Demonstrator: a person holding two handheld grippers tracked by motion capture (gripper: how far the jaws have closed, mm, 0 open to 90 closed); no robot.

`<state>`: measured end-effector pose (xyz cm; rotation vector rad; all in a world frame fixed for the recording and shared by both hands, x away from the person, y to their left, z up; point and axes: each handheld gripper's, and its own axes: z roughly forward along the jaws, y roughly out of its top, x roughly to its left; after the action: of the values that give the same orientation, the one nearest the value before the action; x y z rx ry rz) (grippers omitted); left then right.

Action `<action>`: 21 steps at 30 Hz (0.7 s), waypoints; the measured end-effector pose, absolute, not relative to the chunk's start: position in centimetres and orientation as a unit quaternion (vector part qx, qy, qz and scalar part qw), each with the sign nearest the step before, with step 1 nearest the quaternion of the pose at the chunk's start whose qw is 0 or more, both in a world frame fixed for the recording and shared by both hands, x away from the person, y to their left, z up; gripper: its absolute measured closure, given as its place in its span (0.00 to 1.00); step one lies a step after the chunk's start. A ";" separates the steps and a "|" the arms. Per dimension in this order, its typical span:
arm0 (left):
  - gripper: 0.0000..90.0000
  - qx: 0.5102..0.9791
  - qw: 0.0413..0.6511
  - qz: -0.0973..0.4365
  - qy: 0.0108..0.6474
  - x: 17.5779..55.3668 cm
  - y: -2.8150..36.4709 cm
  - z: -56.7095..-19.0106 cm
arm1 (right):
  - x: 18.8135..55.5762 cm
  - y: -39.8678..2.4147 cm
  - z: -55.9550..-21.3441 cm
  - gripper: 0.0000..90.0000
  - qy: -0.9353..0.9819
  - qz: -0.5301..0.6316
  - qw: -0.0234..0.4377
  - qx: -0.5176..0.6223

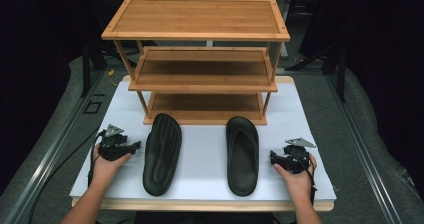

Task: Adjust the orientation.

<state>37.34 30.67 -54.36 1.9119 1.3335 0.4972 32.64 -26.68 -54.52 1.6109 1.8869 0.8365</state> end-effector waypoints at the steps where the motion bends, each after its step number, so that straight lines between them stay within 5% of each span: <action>1: 0.40 0.740 0.378 0.193 0.522 37.2 30.8 -54.2 | 32.5 -26.6 -54.4 0.31 0.699 0.319 0.255 0.588; 7: 0.43 0.719 0.415 0.204 0.519 36.0 31.2 -53.1 | 31.2 -25.7 -53.1 0.34 0.703 0.347 0.293 0.548; 21: 0.50 0.720 0.425 0.183 0.517 35.0 29.7 -51.9 | 30.4 -25.7 -52.3 0.38 0.688 0.374 0.297 0.547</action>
<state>35.04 29.70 -51.87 1.8006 1.2933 0.4569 30.39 -25.72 -52.31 1.4531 1.8286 0.9955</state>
